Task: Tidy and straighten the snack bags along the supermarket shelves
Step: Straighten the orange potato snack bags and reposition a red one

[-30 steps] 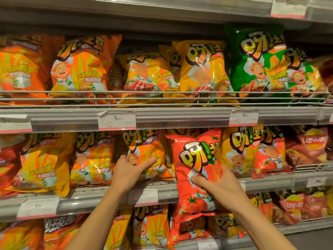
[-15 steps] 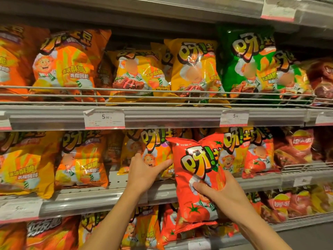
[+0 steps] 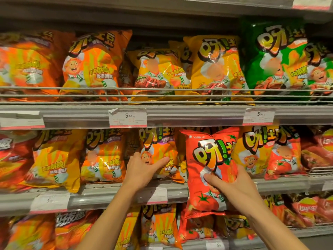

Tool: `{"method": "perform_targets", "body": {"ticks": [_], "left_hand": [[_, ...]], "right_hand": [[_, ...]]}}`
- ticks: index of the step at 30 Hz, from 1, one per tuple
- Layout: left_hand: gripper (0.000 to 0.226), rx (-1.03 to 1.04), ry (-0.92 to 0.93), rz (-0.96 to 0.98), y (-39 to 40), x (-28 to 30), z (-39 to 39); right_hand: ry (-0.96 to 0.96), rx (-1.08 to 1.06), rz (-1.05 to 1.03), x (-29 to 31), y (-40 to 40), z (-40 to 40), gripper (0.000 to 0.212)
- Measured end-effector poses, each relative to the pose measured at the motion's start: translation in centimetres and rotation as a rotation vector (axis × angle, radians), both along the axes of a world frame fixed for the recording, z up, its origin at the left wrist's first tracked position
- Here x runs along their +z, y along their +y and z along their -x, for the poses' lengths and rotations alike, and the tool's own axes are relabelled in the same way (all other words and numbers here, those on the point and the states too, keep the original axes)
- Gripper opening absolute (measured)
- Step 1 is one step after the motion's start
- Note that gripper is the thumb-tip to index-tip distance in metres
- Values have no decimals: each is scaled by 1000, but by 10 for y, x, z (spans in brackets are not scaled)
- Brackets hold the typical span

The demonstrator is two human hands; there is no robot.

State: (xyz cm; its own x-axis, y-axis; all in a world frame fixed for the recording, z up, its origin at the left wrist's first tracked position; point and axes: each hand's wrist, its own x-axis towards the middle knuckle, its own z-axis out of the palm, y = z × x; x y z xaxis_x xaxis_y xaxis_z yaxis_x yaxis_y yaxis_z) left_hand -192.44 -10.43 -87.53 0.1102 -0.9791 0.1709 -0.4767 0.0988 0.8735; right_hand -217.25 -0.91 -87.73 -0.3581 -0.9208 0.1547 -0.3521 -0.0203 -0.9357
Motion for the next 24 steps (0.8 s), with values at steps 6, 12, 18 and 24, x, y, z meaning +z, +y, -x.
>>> {"method": "perform_targets", "body": {"ticks": [6,12,18,24], "left_hand": [[115,-2,-5,39,8,-1,-9],[85,111,-122,231,16,0,-5],[65,430,-202,736,32,6,29],[14,35,-11,647,51,-14,89]], "right_hand": [[-10,1,3,-2,-13,-8,108],[-28,17,6,-13,-15,-3,83],[59,42,7,-19,-2,10,93],[-17,9,-29,-13,28,30,85]]}}
